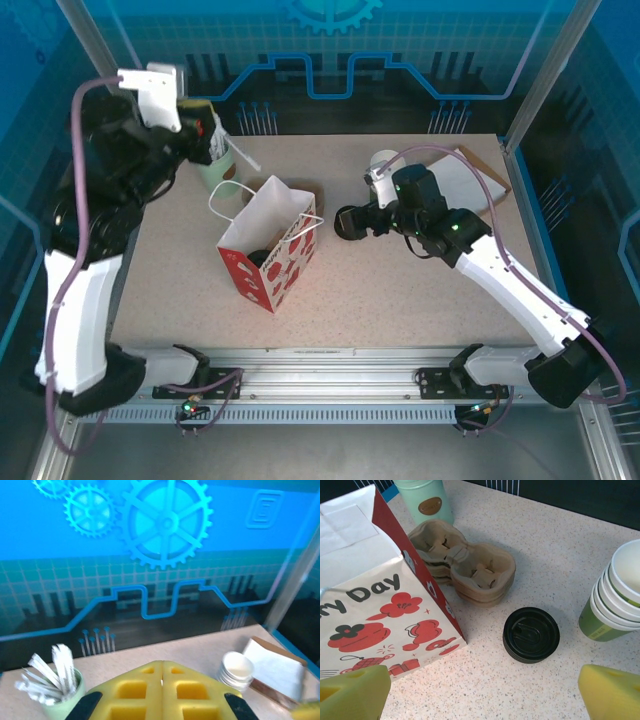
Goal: Pack the takeout coffee
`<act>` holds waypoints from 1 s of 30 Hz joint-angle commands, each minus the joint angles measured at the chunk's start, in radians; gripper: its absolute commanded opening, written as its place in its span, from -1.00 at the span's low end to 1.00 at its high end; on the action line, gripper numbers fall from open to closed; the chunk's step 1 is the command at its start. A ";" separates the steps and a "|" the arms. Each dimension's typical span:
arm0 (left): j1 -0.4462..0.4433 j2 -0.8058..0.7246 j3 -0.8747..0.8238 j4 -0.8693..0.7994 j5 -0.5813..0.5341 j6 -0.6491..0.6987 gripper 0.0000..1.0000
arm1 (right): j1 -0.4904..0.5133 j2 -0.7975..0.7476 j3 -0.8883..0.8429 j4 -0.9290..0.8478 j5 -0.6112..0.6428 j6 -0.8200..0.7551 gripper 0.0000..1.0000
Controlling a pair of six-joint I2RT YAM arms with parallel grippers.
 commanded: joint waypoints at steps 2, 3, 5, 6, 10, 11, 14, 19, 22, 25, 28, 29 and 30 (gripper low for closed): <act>-0.044 -0.035 -0.149 -0.057 0.041 -0.097 -0.97 | 0.013 -0.027 -0.022 -0.013 0.020 -0.026 0.96; -0.046 -0.050 -0.193 -0.042 0.039 -0.100 -0.97 | 0.010 -0.030 -0.023 -0.013 0.023 -0.026 0.97; -0.046 -0.064 -0.287 0.015 0.040 -0.106 -0.98 | 0.007 -0.030 -0.022 -0.015 0.029 -0.027 0.97; -0.048 -0.060 -0.332 0.041 0.046 -0.112 -0.98 | 0.005 -0.028 -0.021 -0.015 0.032 -0.026 0.97; -0.052 -0.033 -0.497 0.185 0.058 -0.126 -0.98 | -0.007 -0.030 -0.020 -0.018 0.054 -0.023 0.97; -0.055 -0.026 -0.548 0.231 0.057 -0.135 -0.97 | -0.012 -0.029 -0.021 -0.020 0.057 -0.020 0.97; -0.054 -0.001 -0.664 0.338 0.058 -0.146 -0.91 | -0.037 -0.017 -0.022 -0.021 0.069 -0.015 0.98; -0.054 0.052 -0.731 0.370 0.087 -0.140 -0.71 | -0.109 0.031 -0.010 -0.028 0.085 0.000 0.98; -0.055 0.056 -0.730 0.364 0.110 -0.126 -0.46 | -0.179 0.057 -0.001 -0.031 0.090 0.017 0.98; -0.054 0.038 -0.704 0.347 0.120 -0.108 -0.23 | -0.279 0.082 0.004 -0.021 0.090 0.039 0.98; -0.052 0.003 -0.679 0.334 0.135 -0.102 -0.06 | -0.399 0.119 0.014 -0.005 0.100 0.070 0.98; -0.053 -0.014 -0.674 0.333 0.152 -0.110 0.02 | -0.437 0.138 0.022 0.000 0.110 0.079 0.98; -0.052 -0.032 -0.676 0.341 0.174 -0.124 0.09 | -0.480 0.165 0.033 0.003 0.121 0.092 0.96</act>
